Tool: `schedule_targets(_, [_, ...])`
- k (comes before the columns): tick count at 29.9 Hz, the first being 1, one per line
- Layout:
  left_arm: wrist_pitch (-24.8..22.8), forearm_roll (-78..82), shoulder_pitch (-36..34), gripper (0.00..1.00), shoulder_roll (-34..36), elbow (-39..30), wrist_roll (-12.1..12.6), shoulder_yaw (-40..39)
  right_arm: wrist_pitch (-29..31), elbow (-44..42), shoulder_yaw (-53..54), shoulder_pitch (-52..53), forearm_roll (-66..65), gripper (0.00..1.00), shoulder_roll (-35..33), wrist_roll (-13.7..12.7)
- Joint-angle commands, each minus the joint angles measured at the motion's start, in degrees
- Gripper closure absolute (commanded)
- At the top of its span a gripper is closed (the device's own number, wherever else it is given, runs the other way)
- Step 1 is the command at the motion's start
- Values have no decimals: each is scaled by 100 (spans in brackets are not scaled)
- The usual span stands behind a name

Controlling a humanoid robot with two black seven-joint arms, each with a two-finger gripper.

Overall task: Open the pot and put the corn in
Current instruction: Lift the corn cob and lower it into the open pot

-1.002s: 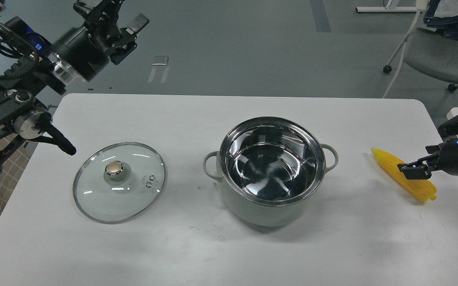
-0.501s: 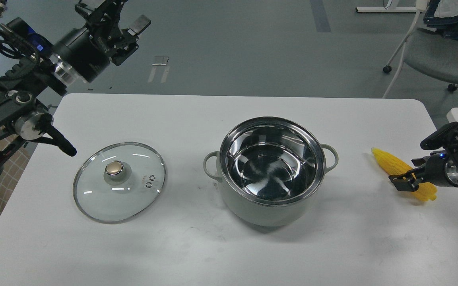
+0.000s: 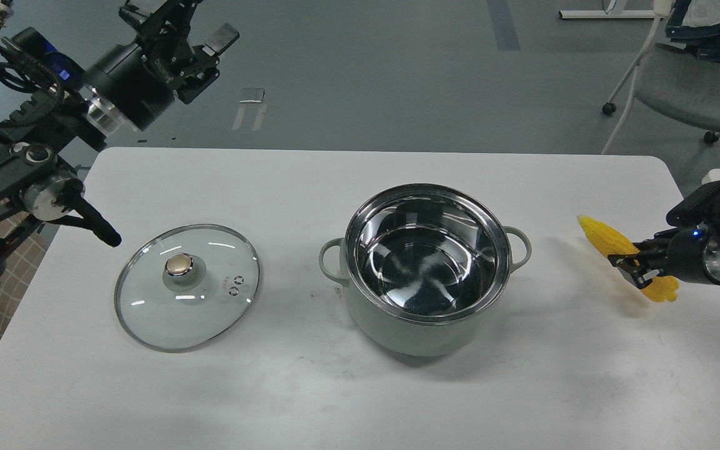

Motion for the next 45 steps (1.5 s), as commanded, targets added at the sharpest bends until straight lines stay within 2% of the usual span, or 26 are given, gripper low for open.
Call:
schedule_targets(1, [-9, 0, 0, 8, 9, -3, 0, 0, 104, 637, -1, 702, 38, 95, -261, -1])
schedule_targets(3, [-26, 0, 0, 8, 9, -3, 0, 0, 436, 1014, -2, 1351, 99, 95, -253, -1])
schedule_targets(7, [-44, 0, 0, 8, 9, -3, 0, 0, 842, 1270, -28, 1933, 441, 94, 45, -1])
schedule_targets(11, [-61, -9, 0, 8, 62, -3, 0, 9, 1018, 1341, -369, 2478, 662, 94, 825, -1])
schedule_targets(17, [-61, -9, 0, 7, 70, -3, 0, 17, 1045, 1341, -853, 2646, 714, 94, 1828, -1])
schedule_targets(27, [-61, -9, 9, 7, 62, -3, 0, 35, 984, 1482, -1346, 2567, 829, 90, 2208, -1])
schedule_targets(30, [-61, -9, 9, 7, 62, -3, 0, 35, 984, 1604, -1390, 2541, 873, 83, 2208, -1])
schedule_targets(31, [-61, -9, 9, 7, 53, -3, 0, 26, 984, 1631, -1425, 2541, 908, 78, 2208, -1])
schedule_targets(35, [-61, -9, 9, 7, 44, -3, 5, 26, 984, 1657, -1443, 2514, 1031, 67, 2208, -1])
schedule_targets(39, [-61, 0, 35, 7, 44, -3, 5, 35, 975, 1657, -1443, 2435, 1040, 58, 2243, -1])
schedule_targets(41, [-61, 0, 53, 7, 44, -3, 5, 26, 966, 1657, -1443, 2400, 1040, 51, 2252, -1])
schedule_targets(45, [-61, 0, 53, 7, 44, -3, 5, 17, 957, 1649, -1443, 2347, 1084, 31, 2252, -1])
